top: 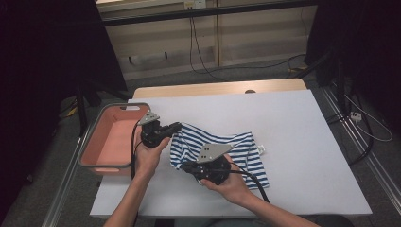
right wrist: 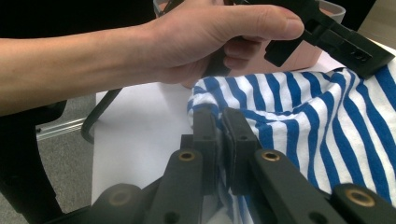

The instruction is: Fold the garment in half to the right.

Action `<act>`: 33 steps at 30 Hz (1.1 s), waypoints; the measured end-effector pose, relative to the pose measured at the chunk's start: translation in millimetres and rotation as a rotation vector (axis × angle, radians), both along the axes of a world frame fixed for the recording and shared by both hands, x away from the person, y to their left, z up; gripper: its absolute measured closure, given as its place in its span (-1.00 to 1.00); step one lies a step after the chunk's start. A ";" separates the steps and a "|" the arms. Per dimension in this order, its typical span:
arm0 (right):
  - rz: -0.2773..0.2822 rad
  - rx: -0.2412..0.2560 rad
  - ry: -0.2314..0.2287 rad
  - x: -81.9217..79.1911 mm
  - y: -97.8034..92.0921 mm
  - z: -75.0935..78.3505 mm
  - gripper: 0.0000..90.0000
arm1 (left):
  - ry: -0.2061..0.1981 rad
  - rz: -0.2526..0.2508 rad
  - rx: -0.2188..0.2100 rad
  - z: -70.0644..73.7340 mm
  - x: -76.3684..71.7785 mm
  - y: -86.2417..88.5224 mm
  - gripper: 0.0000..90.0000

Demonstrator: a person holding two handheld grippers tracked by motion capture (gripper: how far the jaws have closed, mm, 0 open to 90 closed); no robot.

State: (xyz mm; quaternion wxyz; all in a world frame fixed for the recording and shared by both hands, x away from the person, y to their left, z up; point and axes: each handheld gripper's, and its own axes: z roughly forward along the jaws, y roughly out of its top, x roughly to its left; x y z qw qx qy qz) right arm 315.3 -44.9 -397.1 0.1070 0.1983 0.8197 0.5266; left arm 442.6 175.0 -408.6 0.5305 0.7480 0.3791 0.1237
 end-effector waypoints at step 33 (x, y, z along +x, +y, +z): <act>0.027 0.020 -0.026 4.0 18.4 16.6 0.90 | -0.012 0.057 -0.032 23.4 -1.2 26.5 0.91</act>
